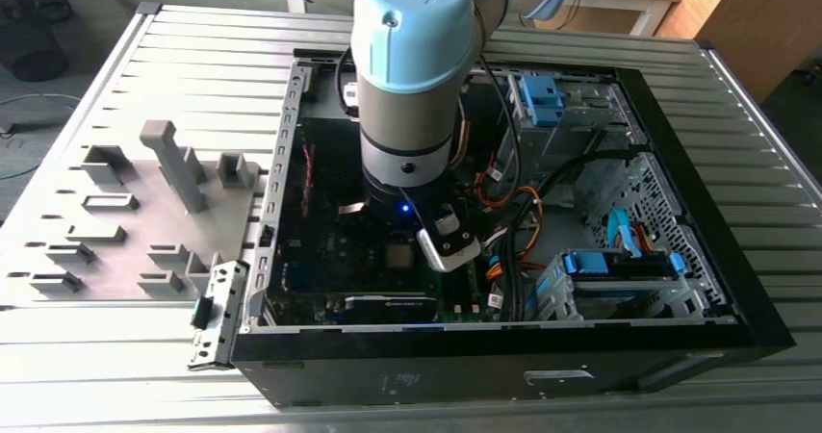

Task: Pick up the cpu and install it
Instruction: 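Place the cpu into insertion slot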

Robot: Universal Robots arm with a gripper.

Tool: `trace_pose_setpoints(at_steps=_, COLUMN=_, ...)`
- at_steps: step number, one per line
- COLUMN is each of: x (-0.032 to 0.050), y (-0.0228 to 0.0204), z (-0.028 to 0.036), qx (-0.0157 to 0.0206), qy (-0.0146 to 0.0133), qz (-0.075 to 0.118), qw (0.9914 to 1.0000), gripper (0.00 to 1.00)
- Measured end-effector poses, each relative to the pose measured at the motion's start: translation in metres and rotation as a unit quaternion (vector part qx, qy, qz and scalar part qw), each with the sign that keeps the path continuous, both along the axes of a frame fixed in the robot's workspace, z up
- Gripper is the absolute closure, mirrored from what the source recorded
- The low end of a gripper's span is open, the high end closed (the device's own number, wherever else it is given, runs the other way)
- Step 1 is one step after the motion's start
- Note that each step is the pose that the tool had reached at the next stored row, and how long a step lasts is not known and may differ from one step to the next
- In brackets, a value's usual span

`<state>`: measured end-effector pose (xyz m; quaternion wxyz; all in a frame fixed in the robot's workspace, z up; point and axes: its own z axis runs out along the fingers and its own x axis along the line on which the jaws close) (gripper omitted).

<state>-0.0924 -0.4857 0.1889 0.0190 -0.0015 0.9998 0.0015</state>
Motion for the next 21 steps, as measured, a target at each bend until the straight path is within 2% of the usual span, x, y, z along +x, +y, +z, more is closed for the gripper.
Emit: trace_pose_setpoints(at_steps=21, x=0.0006, y=-0.0004, z=-0.0007, qx=0.0, qy=0.0, qz=-0.003, qw=1.0, gripper=0.53)
